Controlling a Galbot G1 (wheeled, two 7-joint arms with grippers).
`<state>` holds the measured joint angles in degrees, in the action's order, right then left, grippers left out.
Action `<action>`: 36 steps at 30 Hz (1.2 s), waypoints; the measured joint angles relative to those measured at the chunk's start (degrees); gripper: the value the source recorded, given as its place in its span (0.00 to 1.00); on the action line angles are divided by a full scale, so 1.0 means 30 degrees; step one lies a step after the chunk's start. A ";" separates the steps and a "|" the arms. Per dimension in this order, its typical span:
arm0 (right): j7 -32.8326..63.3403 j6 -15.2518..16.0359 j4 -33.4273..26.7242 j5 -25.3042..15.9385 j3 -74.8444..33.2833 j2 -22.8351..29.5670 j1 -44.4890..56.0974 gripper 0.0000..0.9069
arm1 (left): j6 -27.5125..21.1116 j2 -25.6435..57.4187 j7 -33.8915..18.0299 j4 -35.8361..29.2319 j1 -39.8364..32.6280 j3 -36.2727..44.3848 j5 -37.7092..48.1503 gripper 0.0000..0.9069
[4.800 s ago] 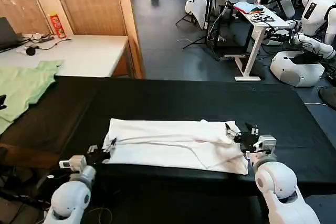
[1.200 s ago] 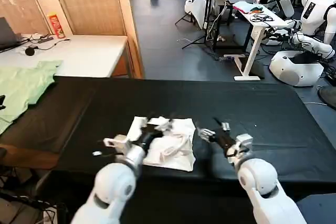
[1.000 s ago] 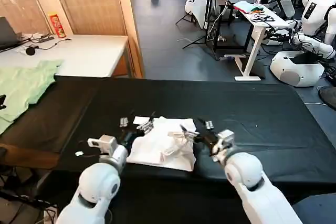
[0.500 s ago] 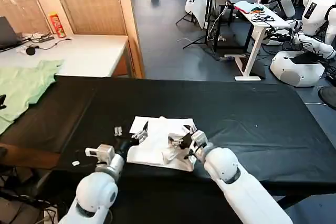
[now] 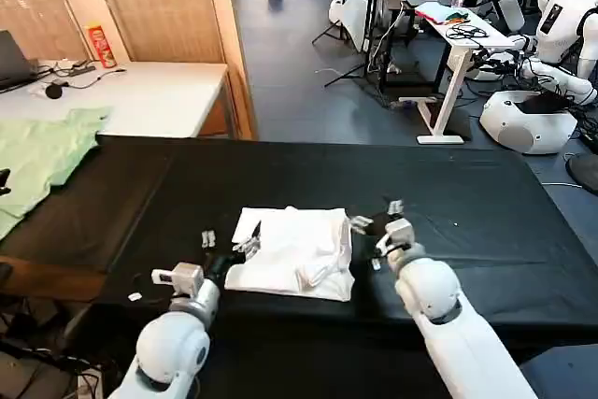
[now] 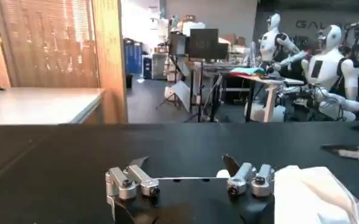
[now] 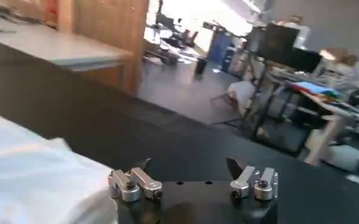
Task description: Fold and organize the clothes.
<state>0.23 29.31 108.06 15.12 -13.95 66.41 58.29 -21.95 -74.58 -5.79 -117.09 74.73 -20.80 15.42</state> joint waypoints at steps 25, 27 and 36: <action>-0.5314 -0.1616 0.3316 -0.1509 0.2767 -0.3256 0.3269 0.85 | 0.0228 -0.0182 0.0038 0.0279 0.0612 -0.0493 -0.0455 0.97; -0.5306 -0.1616 0.3313 -0.1587 0.2771 -0.3258 0.3356 0.81 | 0.0271 -0.0190 0.0041 0.0297 0.0653 -0.0528 -0.0456 0.97; -0.5217 -0.1671 0.3287 -0.1917 0.2722 -0.3261 0.3578 0.47 | 0.0405 -0.0375 0.0041 0.0294 0.0798 -0.0540 -0.0467 0.97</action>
<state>-15.42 24.30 117.92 9.37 -5.78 56.62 69.02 -20.73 -75.70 -5.67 -116.21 77.12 -22.42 14.02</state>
